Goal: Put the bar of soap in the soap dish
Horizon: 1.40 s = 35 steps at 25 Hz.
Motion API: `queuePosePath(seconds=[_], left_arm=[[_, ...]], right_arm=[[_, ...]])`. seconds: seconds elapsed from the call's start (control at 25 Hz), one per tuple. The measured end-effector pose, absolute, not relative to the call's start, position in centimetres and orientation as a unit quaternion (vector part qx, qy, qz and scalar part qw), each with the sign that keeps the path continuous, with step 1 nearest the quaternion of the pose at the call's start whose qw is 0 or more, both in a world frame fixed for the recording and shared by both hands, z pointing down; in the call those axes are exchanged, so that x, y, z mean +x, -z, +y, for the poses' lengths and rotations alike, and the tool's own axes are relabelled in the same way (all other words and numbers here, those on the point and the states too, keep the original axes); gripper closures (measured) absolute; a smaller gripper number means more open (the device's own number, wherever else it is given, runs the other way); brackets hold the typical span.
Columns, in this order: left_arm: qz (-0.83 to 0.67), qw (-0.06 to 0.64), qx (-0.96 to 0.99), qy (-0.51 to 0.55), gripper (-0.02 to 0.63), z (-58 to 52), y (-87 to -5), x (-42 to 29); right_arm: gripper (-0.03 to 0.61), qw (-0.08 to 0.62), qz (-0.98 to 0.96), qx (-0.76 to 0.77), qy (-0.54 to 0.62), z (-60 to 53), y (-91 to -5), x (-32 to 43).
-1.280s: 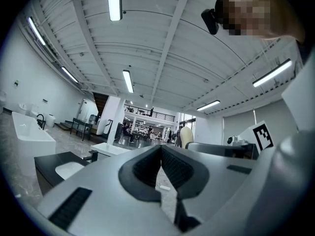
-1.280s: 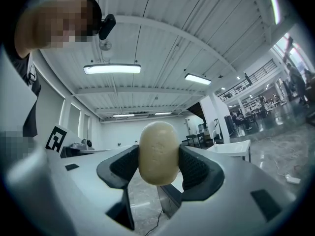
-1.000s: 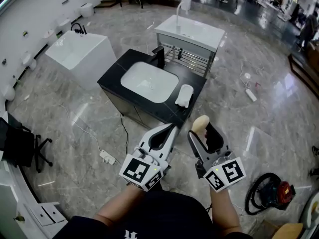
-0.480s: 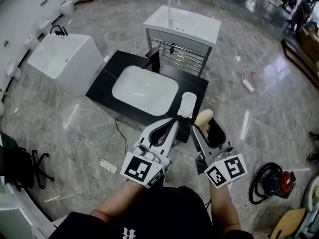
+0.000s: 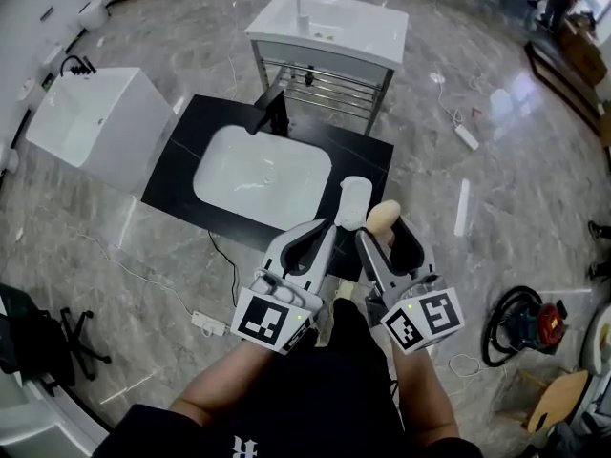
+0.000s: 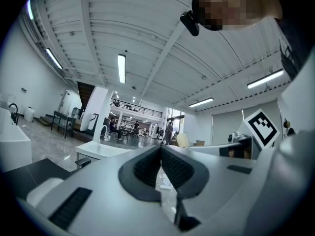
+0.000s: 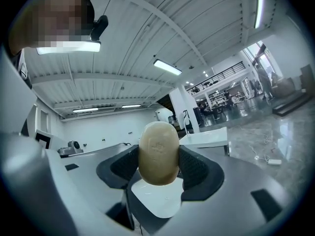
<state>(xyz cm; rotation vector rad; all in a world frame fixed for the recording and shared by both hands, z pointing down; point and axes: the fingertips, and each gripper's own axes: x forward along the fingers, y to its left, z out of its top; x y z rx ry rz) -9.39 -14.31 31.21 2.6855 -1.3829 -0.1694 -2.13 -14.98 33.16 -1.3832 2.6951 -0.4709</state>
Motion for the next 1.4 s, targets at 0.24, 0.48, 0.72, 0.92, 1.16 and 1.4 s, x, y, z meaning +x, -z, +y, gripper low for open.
queuePosePath(seconds=[0.24,0.48,0.72,0.92,1.16,1.4], left_arm=[[-0.456,0.067,0.886,0.043,0.604,-17.9,-34.6,-8.5],[-0.458,0.074,0.885,0.036,0.604,-21.4,-38.8,-8.5],[-0.462,0.091,0.882,0.025,0.604,-24.4,-43.8,-8.4],[-0.464,0.102,0.88,0.016,0.604,-26.0,-47.2,-8.5],[-0.465,0.112,0.878,0.008,0.604,-27.4,-50.2,-8.5],[-0.465,0.115,0.878,-0.008,0.604,-27.9,-51.3,-8.5]], right_arm=[[0.319,0.016,0.861,-0.477,0.173,-19.1,-38.4,-1.2],[0.319,0.002,0.843,-0.501,0.198,-22.4,-44.8,-0.9],[0.319,-0.03,0.822,-0.525,0.219,-24.8,-51.8,-0.3],[0.319,-0.049,0.81,-0.542,0.219,-26.6,-56.2,0.1],[0.319,-0.082,0.793,-0.56,0.226,-27.9,-60.4,0.0],[0.319,-0.114,0.773,-0.572,0.25,-28.3,-63.2,-0.1]])
